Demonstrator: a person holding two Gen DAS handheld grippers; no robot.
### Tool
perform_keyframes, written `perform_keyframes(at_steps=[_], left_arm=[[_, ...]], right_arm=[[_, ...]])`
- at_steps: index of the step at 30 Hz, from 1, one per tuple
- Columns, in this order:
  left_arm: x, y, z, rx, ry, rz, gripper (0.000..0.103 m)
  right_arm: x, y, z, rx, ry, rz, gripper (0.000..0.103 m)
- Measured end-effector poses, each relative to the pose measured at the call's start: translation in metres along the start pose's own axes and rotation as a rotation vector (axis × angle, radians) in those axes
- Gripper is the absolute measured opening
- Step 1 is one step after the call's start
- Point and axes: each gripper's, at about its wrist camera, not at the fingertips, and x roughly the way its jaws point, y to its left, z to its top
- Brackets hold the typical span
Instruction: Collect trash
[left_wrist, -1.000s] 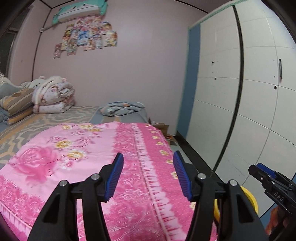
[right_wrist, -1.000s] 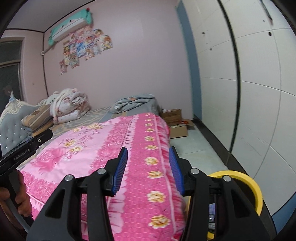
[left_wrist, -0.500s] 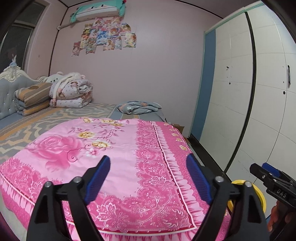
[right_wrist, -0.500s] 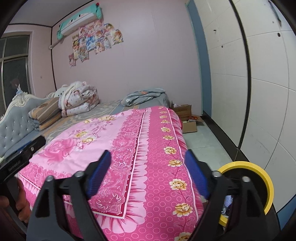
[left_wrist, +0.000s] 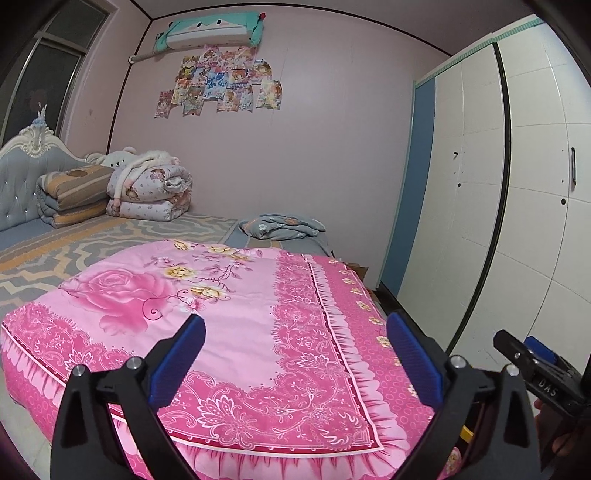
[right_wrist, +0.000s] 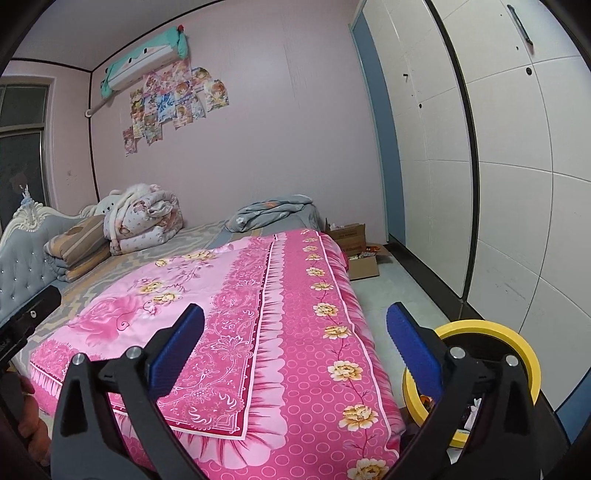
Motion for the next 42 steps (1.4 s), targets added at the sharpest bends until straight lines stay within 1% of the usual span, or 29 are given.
perform_keyframes(at_steps=[5,11,24,42], left_arm=[[-0.005,-0.001,0.0,0.01,-0.006,-0.022,0.095],[-0.009,-0.003,0.0,0.022,-0.026,-0.029,0.095],[-0.012,-0.004,0.0,0.029,-0.038,-0.034,0.095],[-0.012,0.0,0.001,0.025,-0.031,-0.04,0.095]], right_arm=[[-0.008,0.003,0.0,-0.02,-0.034,-0.007,0.095],[-0.011,0.007,0.002,-0.037,-0.045,-0.017,0.095],[-0.009,0.01,-0.001,-0.042,-0.03,-0.021,0.095],[-0.006,0.011,-0.005,-0.038,-0.018,-0.027,0.095]])
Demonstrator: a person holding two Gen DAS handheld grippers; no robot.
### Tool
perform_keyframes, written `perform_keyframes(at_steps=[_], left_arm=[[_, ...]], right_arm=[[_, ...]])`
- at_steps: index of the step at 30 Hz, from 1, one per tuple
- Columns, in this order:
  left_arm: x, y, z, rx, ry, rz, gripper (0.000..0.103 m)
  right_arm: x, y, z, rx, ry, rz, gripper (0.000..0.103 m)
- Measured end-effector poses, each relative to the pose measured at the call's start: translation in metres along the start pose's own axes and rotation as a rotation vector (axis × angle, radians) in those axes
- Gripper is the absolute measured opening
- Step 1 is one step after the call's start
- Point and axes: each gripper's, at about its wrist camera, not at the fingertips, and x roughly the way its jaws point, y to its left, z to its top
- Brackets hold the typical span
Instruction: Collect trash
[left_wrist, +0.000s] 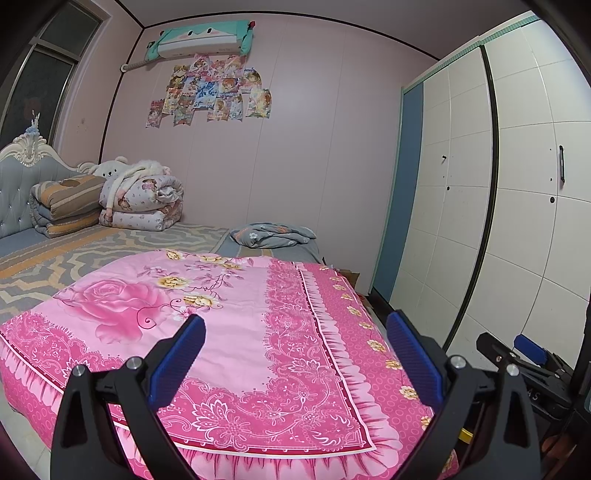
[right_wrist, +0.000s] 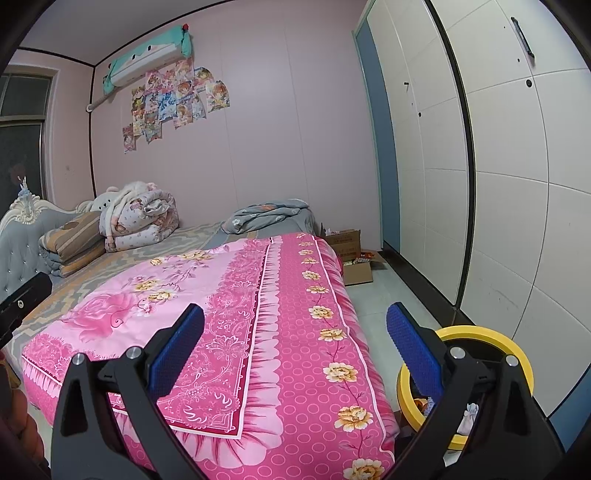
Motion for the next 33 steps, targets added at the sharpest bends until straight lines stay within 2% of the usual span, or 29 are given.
perform_keyframes(at_steps=[33], left_arm=[[0.0046,0.0033,-0.0024,0.002,0.018,-0.015,0.095]], right_arm=[[0.0075,0.0018,-0.0074,0.012,0.028,-0.015,0.095]])
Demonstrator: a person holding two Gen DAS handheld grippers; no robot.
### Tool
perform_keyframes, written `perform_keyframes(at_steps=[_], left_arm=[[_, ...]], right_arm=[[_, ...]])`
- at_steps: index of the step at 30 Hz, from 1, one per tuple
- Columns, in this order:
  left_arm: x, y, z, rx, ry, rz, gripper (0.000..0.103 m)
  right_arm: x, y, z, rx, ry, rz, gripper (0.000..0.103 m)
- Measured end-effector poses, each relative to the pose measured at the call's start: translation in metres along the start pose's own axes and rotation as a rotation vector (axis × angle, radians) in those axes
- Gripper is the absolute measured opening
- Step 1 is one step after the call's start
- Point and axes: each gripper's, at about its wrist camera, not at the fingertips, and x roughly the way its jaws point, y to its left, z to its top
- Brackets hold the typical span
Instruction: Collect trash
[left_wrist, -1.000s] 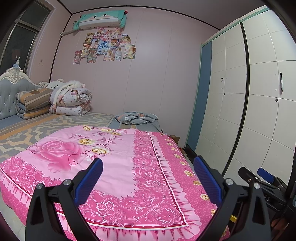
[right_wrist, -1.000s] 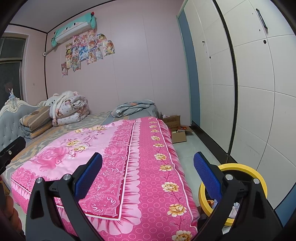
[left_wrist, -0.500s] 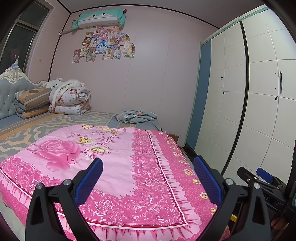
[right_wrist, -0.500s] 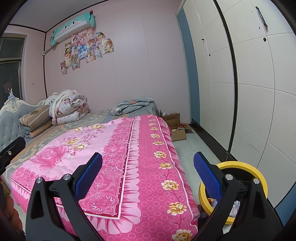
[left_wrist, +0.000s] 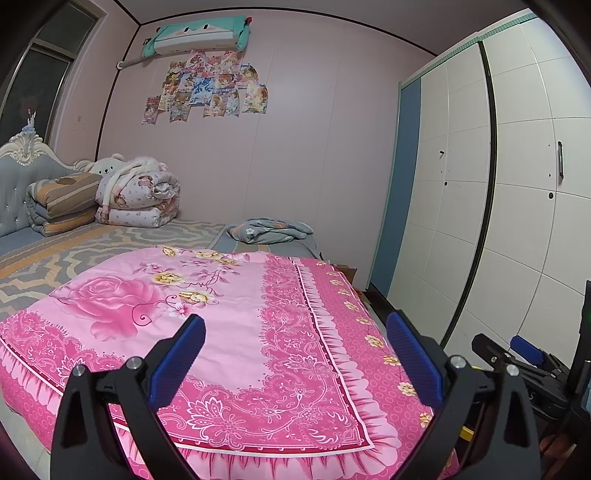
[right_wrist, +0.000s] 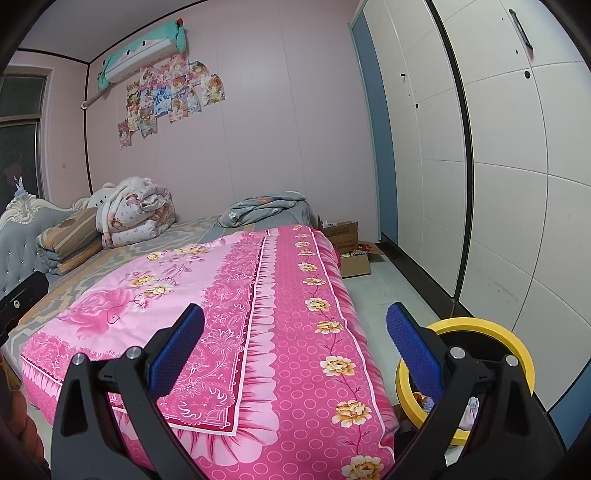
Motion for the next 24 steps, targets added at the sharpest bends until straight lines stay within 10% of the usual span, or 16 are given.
perform_keyframes(at_steps=[24], left_arm=[[0.0048,0.0014,0.0,-0.003,0.012,-0.012,0.095]], right_arm=[[0.0024,-0.0003,-0.0029,0.005,0.01,-0.003,0.095]])
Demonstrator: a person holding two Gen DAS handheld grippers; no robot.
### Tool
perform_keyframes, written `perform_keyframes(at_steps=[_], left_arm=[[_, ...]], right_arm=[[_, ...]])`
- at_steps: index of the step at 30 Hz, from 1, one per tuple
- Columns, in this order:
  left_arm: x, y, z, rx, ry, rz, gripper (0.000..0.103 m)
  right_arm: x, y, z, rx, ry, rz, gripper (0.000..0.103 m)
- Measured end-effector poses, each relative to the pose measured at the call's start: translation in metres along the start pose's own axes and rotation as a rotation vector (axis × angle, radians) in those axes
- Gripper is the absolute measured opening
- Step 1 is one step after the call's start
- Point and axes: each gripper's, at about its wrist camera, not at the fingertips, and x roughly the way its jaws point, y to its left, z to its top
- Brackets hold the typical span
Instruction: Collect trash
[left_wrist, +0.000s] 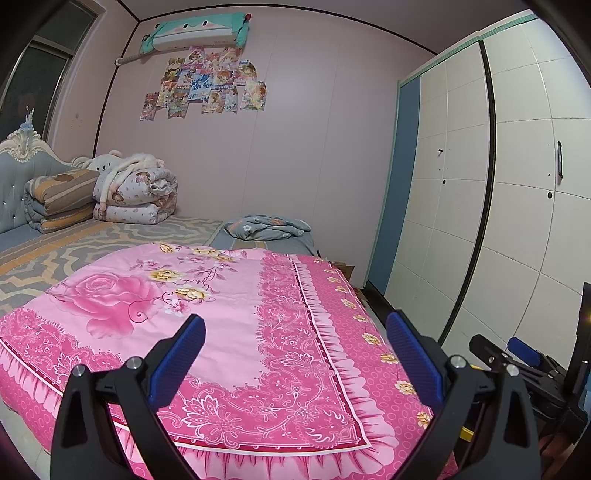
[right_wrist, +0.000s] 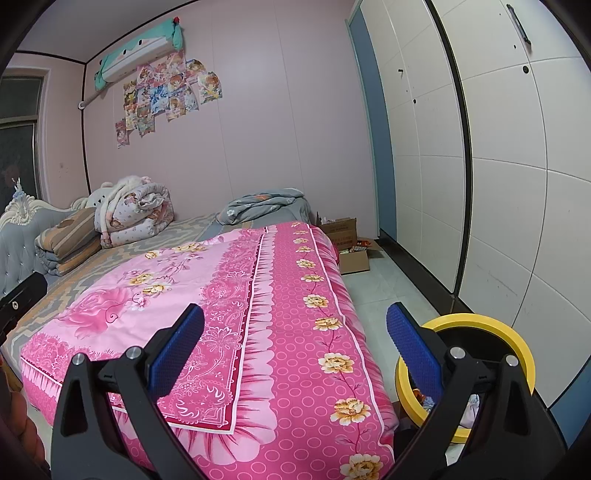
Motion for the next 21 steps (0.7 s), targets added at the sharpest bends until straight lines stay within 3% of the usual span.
perform_keyframes(at_steps=[21], left_arm=[[-0.0016,-0.0024,-0.0005,0.02,-0.012,-0.013,0.095]], right_arm=[[-0.0001,0.001,-0.0013,0.002,-0.002,-0.001,0.095]])
